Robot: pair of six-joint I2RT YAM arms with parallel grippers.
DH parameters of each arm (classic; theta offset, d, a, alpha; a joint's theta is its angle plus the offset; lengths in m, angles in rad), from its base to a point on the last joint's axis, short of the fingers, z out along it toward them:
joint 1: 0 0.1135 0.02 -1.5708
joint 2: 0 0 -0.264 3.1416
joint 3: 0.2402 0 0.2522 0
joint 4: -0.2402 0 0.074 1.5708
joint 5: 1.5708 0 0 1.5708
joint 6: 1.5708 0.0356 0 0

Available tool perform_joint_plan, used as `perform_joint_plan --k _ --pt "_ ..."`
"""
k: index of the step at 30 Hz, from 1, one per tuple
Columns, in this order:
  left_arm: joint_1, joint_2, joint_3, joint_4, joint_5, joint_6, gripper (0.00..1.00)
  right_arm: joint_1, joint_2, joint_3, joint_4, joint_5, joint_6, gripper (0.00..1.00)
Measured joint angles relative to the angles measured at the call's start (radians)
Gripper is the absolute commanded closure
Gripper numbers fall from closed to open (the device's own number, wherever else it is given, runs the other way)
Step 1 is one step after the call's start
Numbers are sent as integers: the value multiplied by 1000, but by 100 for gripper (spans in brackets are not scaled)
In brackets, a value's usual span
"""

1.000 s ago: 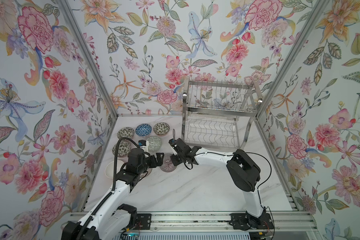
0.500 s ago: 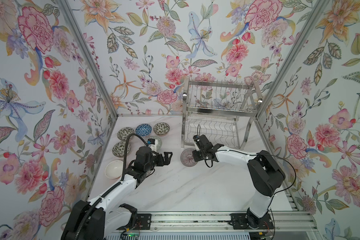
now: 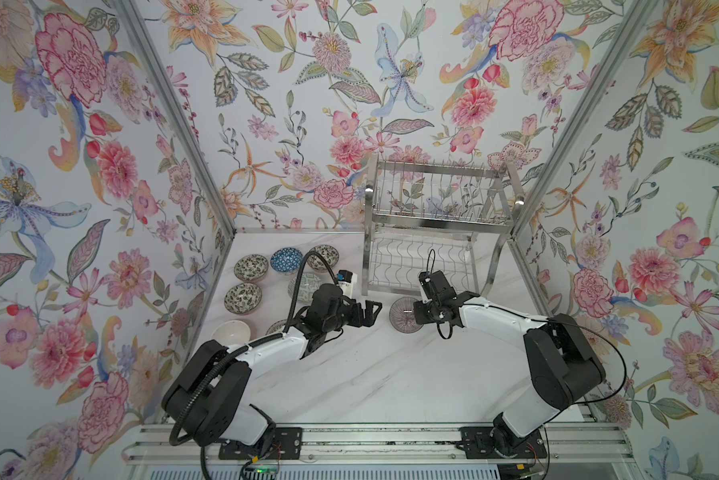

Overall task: Load the bowls into the dish rack
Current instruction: 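Close the right gripper on the bowl rim and lift it off the table, then carry the bowl to the rack with the right gripper while the left gripper follows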

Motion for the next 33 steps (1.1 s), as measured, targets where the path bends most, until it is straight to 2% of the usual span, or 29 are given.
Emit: perform_joint_plan --k 10,15,24,28,33 --pt "-16 52 10 63 27 -28 1 -34 -7 -2 -42 19 -18 74" --pt "-18 68 21 89 39 -34 1 -40 -12 -2 -59 29 -27 71" --pt "-18 92 25 108 53 -33 1 -40 -126 2 -97 37 -42 46" --pt "-19 92 25 124 58 -34 1 -18 -168 38 -100 35 -31 42" --pt "-18 83 21 130 69 -37 1 66 -150 94 -98 34 -20 36"
